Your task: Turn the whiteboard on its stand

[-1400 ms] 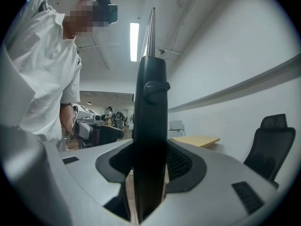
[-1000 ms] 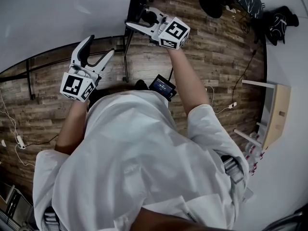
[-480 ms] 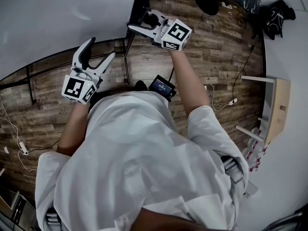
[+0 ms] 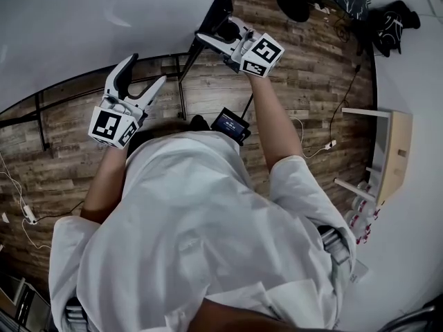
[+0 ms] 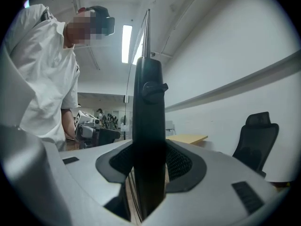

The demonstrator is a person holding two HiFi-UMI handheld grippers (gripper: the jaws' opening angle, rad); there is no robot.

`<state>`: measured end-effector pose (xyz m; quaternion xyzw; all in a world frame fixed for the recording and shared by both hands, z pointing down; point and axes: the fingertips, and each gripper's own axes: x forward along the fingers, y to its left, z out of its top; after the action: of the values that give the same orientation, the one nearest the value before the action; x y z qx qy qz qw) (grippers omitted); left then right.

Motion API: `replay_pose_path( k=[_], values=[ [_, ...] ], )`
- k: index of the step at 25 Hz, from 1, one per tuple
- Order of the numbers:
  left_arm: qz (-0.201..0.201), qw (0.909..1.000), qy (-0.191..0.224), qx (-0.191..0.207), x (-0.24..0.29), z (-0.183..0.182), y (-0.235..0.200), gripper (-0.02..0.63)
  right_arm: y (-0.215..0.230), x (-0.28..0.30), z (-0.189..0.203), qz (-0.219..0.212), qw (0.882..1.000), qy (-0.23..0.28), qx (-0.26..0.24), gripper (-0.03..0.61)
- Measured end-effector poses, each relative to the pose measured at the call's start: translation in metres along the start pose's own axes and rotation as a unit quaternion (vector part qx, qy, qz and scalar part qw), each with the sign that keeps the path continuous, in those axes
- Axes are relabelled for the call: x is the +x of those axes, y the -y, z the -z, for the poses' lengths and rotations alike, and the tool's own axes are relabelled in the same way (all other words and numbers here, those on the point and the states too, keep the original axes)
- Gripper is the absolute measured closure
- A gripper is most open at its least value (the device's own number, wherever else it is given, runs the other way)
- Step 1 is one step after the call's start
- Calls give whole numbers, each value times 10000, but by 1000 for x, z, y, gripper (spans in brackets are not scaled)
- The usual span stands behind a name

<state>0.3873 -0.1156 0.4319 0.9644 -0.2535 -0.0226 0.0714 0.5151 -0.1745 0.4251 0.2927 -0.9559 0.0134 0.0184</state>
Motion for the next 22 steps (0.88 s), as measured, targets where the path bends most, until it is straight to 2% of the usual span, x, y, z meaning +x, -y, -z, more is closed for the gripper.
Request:
replay_pose_path(
  k=[4,9,13,18,20,22],
  values=[
    [72,9999,126,-23,-5,-3,3,259,2,-5,2,357,9992,-172,-92,396],
    [74,9997,224,-89,-25,-10,-13,259,7,-29,-6,1374,9905,-52,48,364],
    [218,9992,276,-197,-49,-13,-30,259,-15,-46,-10,2340,9719,140,234,380],
    [669,9969,351,-198,-66,-27,-41,259,-57,-43,-13,3454,9385,-9,-8,437],
    [839,9960,241,-203,-75,-29,-46,259,-80,-27,-18,3666,9304,56,-33,454],
    [988,9948,158,-194,-86,-32,-54,259,-105,-4,-24,3740,9273,131,-79,459]
  ],
)
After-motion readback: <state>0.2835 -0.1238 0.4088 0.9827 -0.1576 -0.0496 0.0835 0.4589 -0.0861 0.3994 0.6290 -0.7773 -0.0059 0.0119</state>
